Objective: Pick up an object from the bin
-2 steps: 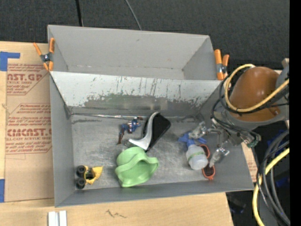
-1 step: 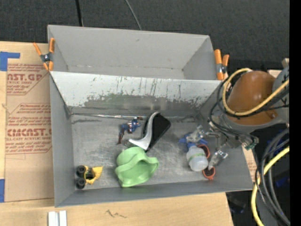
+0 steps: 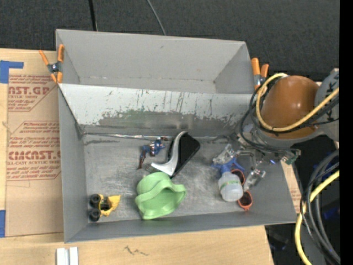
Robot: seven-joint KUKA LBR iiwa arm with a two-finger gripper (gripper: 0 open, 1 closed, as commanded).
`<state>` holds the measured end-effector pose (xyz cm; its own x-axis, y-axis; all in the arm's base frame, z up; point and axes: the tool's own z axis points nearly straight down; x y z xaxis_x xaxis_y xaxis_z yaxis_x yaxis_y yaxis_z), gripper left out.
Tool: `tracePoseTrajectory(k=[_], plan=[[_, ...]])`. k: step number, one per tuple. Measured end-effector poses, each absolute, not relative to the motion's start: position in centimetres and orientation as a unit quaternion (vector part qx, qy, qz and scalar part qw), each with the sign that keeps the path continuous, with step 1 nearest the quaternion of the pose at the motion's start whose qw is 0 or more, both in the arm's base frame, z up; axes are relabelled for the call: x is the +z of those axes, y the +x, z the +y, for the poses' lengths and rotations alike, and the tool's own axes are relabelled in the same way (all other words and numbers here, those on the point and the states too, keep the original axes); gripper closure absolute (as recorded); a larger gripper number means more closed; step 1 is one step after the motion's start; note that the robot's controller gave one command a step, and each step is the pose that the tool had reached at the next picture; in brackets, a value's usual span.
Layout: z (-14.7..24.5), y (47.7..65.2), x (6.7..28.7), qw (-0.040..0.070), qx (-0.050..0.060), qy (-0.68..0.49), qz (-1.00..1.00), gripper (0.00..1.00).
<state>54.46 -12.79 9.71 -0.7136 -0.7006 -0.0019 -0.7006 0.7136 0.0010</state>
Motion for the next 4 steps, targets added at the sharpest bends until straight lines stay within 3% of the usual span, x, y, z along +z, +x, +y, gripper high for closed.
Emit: tracePoseTrajectory(k=[1, 2, 3, 4], plan=[[-14.1, 55.9, 7.9, 0.006, 0.012, -0.421, 0.907, 1.0], [-13.7, 55.9, 7.7, 0.011, 0.013, -0.421, 0.907, 0.0], [-14.9, 55.4, 7.7, -0.005, 0.009, -0.423, 0.906, 1.0], [-14.9, 55.4, 7.7, -0.005, 0.009, -0.423, 0.906, 1.0]])
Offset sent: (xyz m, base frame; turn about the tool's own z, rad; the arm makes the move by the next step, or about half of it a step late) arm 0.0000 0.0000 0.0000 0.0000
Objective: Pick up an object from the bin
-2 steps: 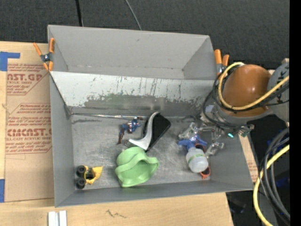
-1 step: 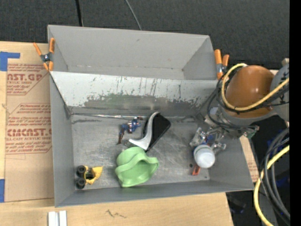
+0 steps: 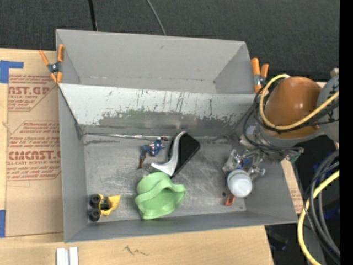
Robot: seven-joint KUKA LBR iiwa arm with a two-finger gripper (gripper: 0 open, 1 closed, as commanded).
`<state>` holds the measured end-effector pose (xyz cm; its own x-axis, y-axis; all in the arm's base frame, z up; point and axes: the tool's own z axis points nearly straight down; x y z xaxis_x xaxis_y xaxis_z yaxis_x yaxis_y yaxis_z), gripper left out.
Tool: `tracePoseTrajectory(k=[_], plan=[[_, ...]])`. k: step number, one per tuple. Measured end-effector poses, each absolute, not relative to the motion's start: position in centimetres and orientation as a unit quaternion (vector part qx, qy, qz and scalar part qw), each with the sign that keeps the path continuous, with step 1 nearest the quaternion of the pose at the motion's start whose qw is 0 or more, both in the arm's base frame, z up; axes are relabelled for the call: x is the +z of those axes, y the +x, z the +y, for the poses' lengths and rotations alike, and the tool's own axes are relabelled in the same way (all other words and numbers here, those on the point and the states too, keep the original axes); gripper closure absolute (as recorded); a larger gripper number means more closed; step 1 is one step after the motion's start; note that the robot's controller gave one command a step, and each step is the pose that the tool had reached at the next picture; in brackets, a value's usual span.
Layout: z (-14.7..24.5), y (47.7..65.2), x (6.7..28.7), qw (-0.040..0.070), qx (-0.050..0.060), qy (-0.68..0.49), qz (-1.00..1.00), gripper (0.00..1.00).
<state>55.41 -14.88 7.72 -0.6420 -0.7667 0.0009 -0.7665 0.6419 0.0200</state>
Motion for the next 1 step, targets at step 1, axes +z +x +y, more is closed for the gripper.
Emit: tracePoseTrajectory(k=[1], plan=[[-15.16, 55.46, 12.49, -0.001, -0.001, 0.423, -0.906, 1.0]])
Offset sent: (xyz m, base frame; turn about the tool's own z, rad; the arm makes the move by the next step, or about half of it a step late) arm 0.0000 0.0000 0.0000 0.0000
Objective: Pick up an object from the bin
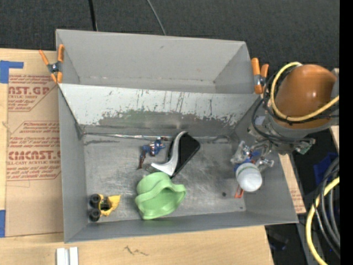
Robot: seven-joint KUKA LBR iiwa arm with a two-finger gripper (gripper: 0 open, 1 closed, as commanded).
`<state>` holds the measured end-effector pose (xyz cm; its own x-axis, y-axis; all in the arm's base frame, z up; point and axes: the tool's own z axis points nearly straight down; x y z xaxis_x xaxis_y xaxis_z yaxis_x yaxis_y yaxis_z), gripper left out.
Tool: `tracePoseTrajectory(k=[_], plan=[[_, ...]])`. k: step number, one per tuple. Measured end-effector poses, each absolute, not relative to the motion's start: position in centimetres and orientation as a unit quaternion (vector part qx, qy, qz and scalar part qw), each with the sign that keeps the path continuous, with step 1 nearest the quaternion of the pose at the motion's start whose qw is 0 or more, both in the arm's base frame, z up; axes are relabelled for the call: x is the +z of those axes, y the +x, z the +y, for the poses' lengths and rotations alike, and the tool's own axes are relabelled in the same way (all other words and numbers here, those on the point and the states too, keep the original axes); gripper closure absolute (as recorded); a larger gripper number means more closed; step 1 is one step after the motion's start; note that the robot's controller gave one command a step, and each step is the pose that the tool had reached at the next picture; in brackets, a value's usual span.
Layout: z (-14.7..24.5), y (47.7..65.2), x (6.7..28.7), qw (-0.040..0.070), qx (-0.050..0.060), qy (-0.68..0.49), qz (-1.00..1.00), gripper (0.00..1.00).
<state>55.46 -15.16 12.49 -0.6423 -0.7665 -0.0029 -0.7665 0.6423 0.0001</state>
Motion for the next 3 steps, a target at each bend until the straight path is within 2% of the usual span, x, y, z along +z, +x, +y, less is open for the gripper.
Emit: tracePoseTrajectory(k=[2, 3], plan=[[-15.1, 55.3, 11.6, 0.001, 0.001, -0.416, 0.91, 1.0], [-14.7, 55.7, 21.5, 0.002, 0.0, -0.434, 0.901, 1.0]])
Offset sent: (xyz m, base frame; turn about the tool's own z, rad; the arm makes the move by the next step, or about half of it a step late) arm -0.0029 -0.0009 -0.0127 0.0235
